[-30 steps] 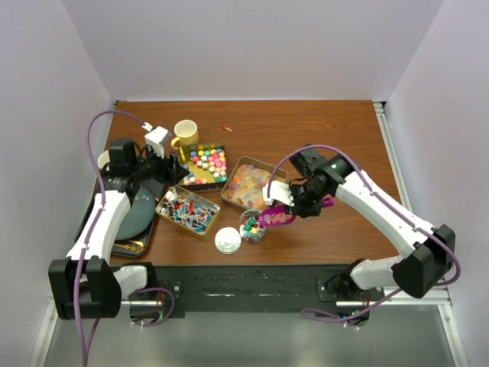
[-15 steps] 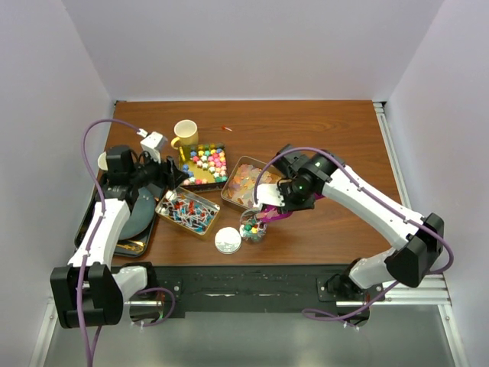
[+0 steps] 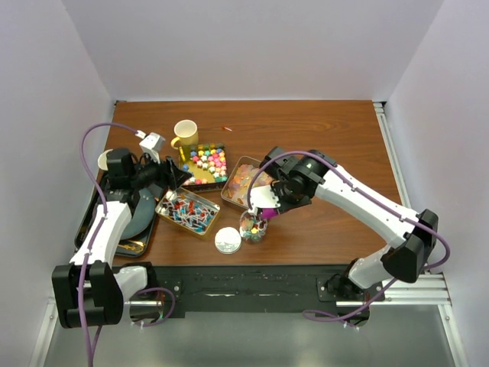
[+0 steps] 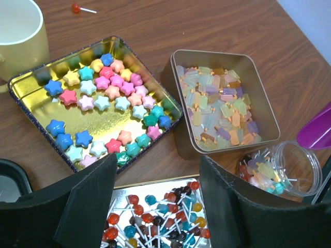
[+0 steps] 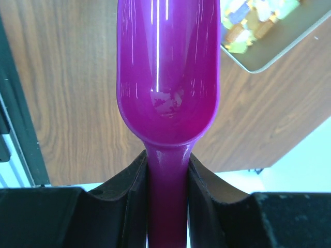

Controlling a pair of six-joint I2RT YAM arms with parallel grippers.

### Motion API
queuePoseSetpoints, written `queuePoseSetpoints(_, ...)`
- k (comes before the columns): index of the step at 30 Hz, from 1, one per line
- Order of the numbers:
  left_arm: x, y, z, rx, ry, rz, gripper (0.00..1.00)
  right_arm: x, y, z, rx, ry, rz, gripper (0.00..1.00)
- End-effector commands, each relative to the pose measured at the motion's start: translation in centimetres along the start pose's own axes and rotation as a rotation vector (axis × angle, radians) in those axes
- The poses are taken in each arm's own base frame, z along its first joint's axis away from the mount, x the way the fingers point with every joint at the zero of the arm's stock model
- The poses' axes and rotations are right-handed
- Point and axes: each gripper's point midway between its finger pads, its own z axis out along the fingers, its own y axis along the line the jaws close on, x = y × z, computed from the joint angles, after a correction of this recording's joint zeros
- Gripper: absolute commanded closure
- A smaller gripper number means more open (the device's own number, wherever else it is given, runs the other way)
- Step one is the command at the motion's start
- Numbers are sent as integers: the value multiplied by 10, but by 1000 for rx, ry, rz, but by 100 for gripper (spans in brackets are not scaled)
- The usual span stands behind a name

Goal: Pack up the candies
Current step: Place the fake candies in the packing bottle, then place the spatula at the center of the board.

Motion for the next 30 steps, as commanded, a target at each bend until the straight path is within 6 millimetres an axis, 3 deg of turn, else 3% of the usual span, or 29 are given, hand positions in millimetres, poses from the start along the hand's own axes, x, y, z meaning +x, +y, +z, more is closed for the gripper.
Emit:
queuePoseSetpoints(1,-19,-9,0,48,-74,8,31,18,-15,-22,111,18,123,100)
queuePoseSetpoints(3,-16,-10,1,59,-75,-2,31,22,-22,-22,160,-55,266,100)
queuePoseSetpoints(4,-14,-11,1,64,-74,-6,31,21,-37,-23,219,-108,341,100)
queuePoseSetpoints(5,-12,-12,2,69,-69,-8,31,39,-42,-21,237,-126,489,100)
queuePoseSetpoints(6,-8,-11,3,67,-59,-16,30,41,-47,-19,241,-178,560,100)
queuePoseSetpoints(7,-4,-11,5,68,-47,-18,30,61,-64,-17,301,-202,680,100)
queuePoseSetpoints(9,2,-13,9,75,-17,-32,28,76,-65,-5,314,-226,835,100)
queuePoseSetpoints(10,5,-14,11,78,-8,-31,26,90,-75,-1,359,-234,904,100)
queuePoseSetpoints(12,10,-18,15,83,20,-25,23,100,-71,22,347,-223,995,100)
queuePoseSetpoints(15,19,-18,18,82,83,-4,23,122,-80,45,390,-213,1149,100)
queuePoseSetpoints(19,35,-35,26,169,186,144,21,161,-95,88,373,-177,1369,100)
queuePoseSetpoints(22,54,-58,33,249,273,248,20,188,-106,116,376,-156,1462,100)
queuePoseSetpoints(23,62,-49,35,186,302,277,0,194,-108,123,374,-150,1473,100)
queuePoseSetpoints(25,67,-56,36,175,292,366,0,209,-113,142,367,-136,1503,100)
queuePoseSetpoints(30,96,-82,29,299,294,478,0,210,-120,175,333,-180,1483,100)
